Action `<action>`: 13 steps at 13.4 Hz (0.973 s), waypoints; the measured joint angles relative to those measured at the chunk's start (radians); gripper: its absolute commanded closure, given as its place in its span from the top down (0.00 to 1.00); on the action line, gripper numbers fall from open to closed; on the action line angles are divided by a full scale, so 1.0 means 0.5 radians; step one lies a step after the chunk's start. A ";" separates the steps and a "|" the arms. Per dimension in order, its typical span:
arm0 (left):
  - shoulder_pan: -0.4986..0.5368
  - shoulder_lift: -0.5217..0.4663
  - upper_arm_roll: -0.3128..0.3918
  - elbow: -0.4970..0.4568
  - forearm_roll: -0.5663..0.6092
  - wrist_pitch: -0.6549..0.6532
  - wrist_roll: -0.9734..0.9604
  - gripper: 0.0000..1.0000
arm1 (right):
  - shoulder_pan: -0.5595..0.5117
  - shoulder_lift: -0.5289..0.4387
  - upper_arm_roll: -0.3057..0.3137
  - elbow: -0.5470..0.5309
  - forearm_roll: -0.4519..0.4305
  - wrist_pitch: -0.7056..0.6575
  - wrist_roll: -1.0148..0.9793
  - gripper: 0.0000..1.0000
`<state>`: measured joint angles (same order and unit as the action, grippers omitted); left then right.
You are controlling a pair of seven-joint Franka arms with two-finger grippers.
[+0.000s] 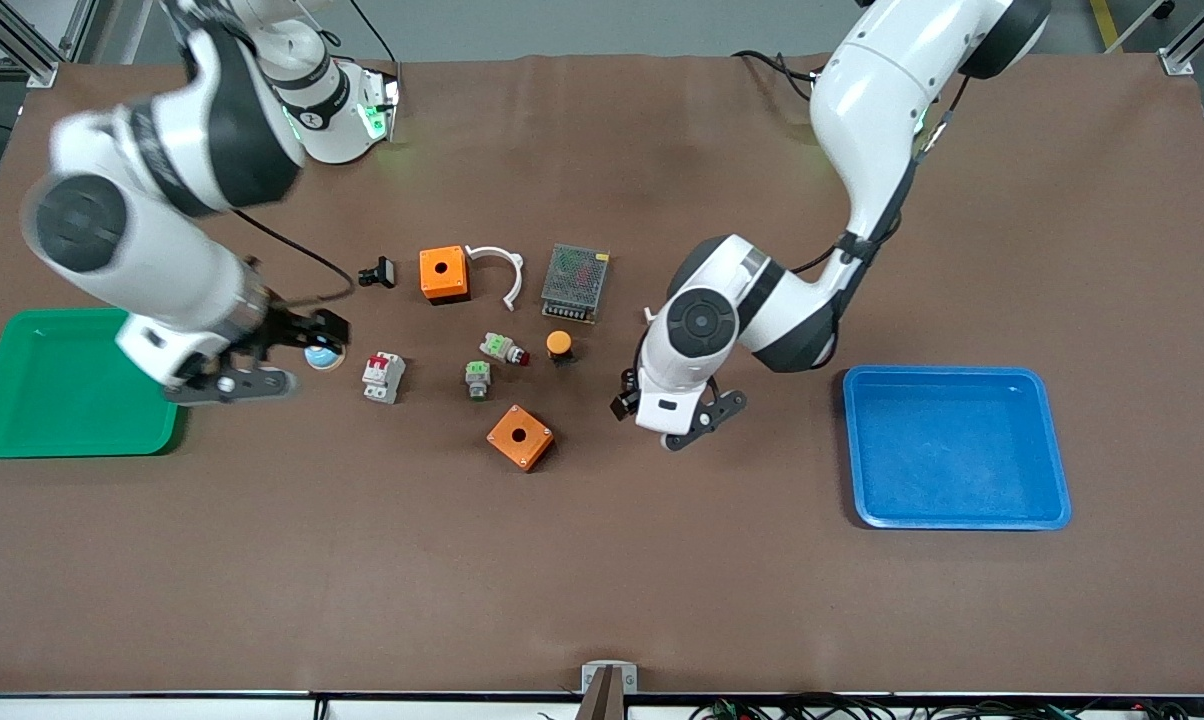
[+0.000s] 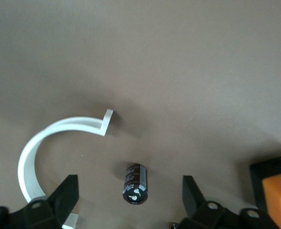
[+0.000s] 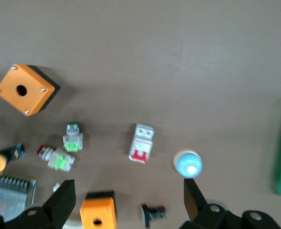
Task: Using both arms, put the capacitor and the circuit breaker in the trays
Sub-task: 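Lower the left gripper over the capacitor while the right gripper reaches the breaker, then grasp the capacitor with the left gripper while the right gripper grasps the breaker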
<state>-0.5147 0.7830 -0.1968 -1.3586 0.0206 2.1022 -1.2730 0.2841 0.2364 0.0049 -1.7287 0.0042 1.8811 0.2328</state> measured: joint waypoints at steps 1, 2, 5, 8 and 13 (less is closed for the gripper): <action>-0.029 0.021 0.011 0.001 0.002 0.003 -0.051 0.82 | 0.019 0.012 0.000 -0.138 0.000 0.172 0.030 1.00; -0.048 0.038 0.014 0.001 0.003 0.011 -0.088 0.81 | 0.025 0.017 0.000 -0.274 0.000 0.331 0.040 1.00; -0.092 0.100 0.015 -0.004 0.005 0.147 -0.187 0.75 | 0.021 0.023 -0.020 -0.558 0.000 0.615 0.044 1.00; -0.101 0.151 0.017 -0.008 0.008 0.195 -0.205 0.69 | -0.011 0.046 -0.033 -0.632 0.000 0.652 0.052 1.00; -0.101 0.167 0.023 -0.015 0.009 0.196 -0.206 0.64 | -0.100 0.188 -0.036 -0.641 0.003 0.794 0.052 1.00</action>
<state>-0.5652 0.8666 -0.1854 -1.3661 0.0248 2.2001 -1.3761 0.2339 0.3303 -0.0131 -2.0490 0.0055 2.2781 0.2590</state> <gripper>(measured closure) 0.344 0.000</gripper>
